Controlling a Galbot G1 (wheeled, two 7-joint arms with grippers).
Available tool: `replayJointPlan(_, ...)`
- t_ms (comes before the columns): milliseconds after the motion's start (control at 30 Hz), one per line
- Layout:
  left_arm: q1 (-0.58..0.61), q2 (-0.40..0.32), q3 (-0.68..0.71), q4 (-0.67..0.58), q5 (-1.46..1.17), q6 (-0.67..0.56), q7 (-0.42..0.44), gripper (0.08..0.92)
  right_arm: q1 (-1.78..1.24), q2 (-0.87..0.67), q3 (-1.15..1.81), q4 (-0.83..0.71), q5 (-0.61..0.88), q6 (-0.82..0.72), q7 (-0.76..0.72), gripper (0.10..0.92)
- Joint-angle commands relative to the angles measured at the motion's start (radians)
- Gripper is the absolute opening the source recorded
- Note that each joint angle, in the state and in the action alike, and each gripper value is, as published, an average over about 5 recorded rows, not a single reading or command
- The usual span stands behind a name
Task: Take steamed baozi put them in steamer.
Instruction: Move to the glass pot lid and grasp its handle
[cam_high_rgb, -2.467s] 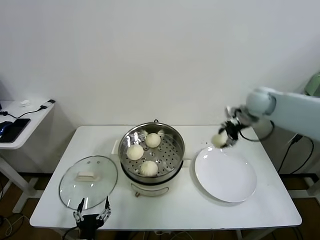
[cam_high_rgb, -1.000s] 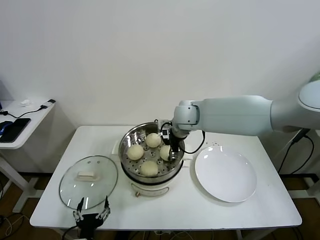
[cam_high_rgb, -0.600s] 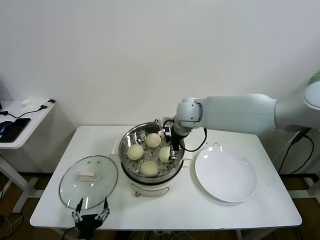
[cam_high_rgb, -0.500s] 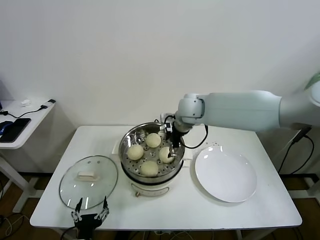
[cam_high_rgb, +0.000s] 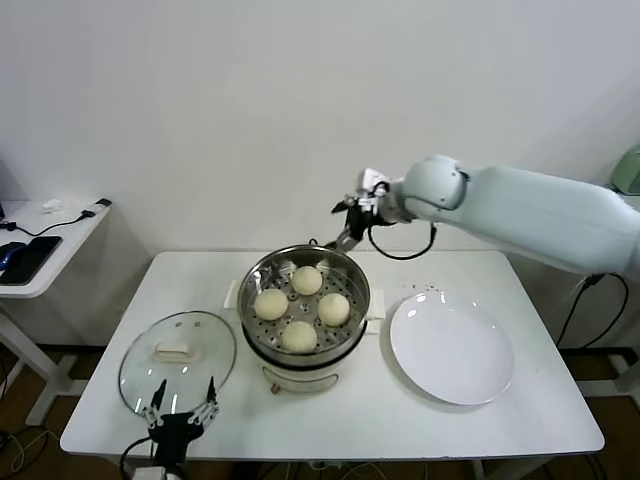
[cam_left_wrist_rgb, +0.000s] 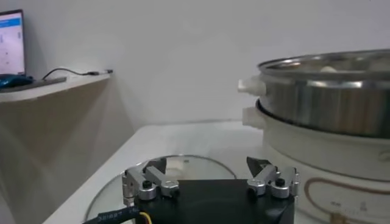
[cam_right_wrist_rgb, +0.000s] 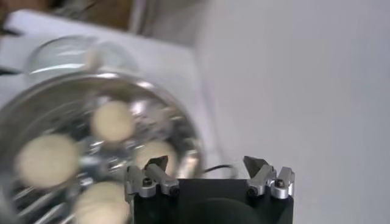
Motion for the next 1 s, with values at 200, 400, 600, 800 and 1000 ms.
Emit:
replayJointPlan(200,-0.049,0.025,-0.013,0.009,-0.065,-0.054,0.068,0.823,-0.944,-0.376,1.015,0.161,-0.156,0.168,0.372,0.823)
replayJointPlan(400,-0.053,0.033,-0.016,0.000,-0.071,-0.069,0.065,0.823,-1.407,-0.300,1.478,0.193,-0.244,0.229,0.336,0.823)
replayJointPlan(600,-0.056,0.020,-0.018,-0.015,-0.018,-0.077,0.055,0.823,-1.706,-0.098,1.742,0.214,-0.287,0.344,0.331,0.823)
replayJointPlan(800,-0.061,0.028,-0.023,-0.006,0.065,-0.095,0.024,0.823,-1.852,0.082,1.795,0.213,-0.339,0.481,0.289,0.823)
replayJointPlan(1000,-0.063,0.056,-0.035,0.000,0.117,-0.111,0.009,0.823,-1.940,0.224,1.794,0.205,-0.363,0.581,0.260,0.823)
